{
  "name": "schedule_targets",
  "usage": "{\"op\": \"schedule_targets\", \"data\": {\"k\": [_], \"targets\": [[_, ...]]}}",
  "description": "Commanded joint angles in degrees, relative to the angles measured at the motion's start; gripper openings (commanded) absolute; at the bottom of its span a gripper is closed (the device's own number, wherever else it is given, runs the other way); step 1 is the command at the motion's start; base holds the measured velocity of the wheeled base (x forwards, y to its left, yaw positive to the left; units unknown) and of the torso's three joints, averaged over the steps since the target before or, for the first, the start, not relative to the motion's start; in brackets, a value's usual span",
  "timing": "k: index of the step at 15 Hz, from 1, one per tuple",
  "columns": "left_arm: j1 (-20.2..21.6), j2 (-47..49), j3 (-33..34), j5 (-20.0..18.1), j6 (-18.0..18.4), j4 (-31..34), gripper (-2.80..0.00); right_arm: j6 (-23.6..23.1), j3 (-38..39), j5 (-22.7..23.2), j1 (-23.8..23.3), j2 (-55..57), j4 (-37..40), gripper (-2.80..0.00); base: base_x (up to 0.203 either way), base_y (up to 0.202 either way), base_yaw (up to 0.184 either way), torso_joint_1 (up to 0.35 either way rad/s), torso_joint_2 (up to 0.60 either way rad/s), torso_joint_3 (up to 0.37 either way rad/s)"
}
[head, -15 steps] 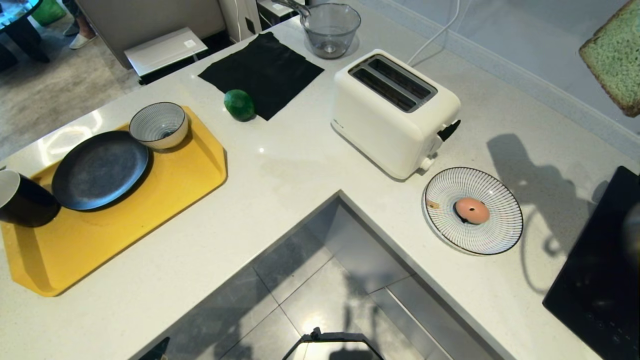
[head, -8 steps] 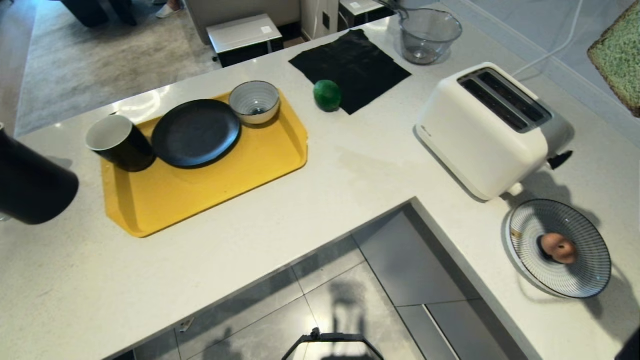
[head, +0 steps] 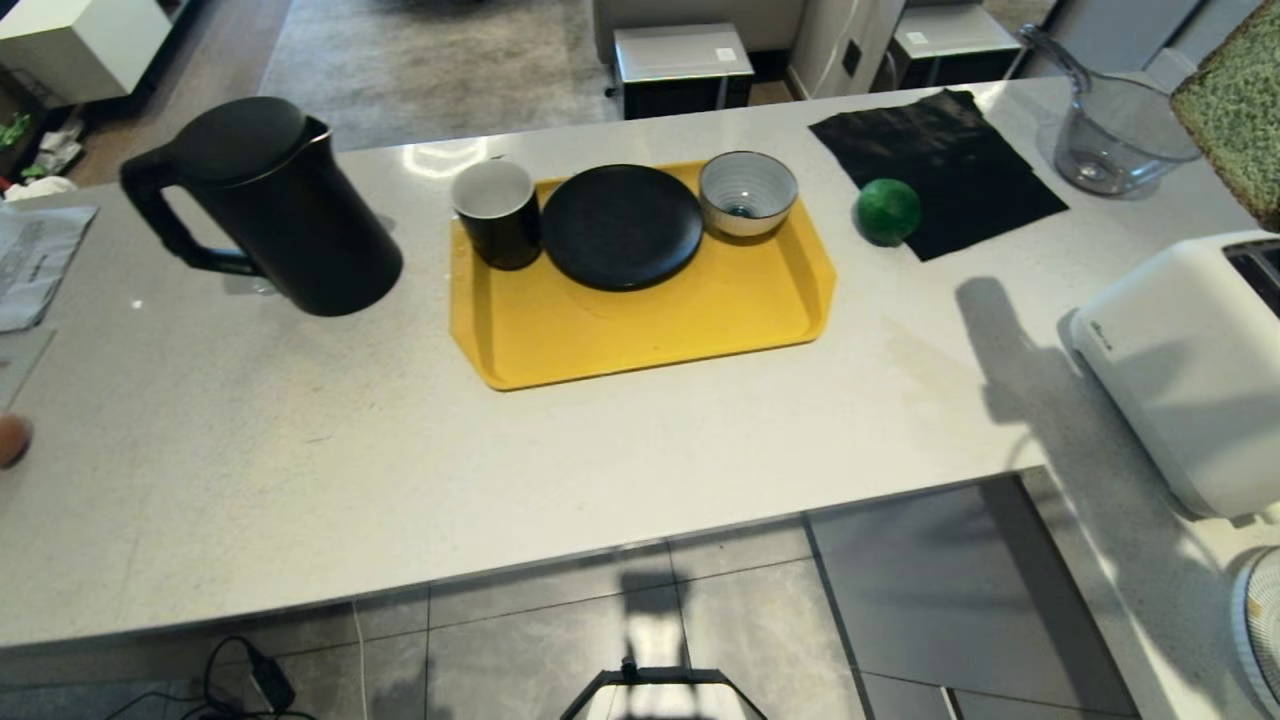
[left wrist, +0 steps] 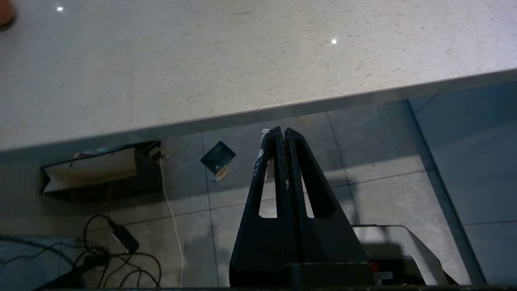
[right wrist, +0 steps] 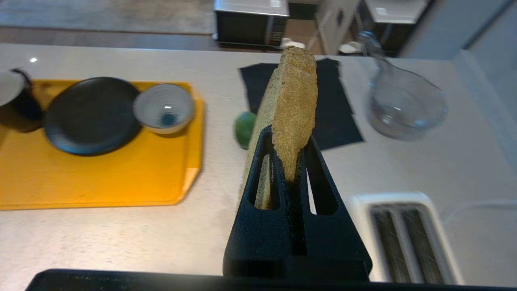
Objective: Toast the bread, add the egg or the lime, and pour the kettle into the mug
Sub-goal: Put the baked bread on a plate
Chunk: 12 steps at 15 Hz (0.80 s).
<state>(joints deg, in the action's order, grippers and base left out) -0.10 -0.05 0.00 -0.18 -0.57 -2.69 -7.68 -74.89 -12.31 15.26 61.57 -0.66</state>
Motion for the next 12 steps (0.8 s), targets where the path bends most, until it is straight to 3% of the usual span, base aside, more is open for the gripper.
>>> {"op": "schedule_targets", "data": {"k": [1,4,7,12], "targets": [[0.01,-0.04,0.88,0.01,0.04,-0.04,-2.80,-0.05,0.25,-0.08,0.03,-0.23,0.03,-2.80,0.001,-0.008,0.173,0.001,0.00,-0.001],[0.01,-0.04,0.88,0.01,-0.04,-0.04,-2.80,-0.05,0.53,-0.08,0.03,-0.40,-0.04,-2.80,0.002,-0.006,0.131,0.003,0.01,0.001],[0.01,-0.04,0.88,0.01,-0.04,-0.04,-2.80,-0.05,0.79,0.62,0.12,-0.23,-0.04,-2.80,0.000,0.000,0.000,0.000,0.00,0.000],[0.01,-0.04,0.88,0.01,-0.04,-0.04,-2.80,-0.44,1.40,6.81,0.21,2.16,-0.53,-2.80,0.000,0.000,0.000,0.000,0.00,0.000]]}}
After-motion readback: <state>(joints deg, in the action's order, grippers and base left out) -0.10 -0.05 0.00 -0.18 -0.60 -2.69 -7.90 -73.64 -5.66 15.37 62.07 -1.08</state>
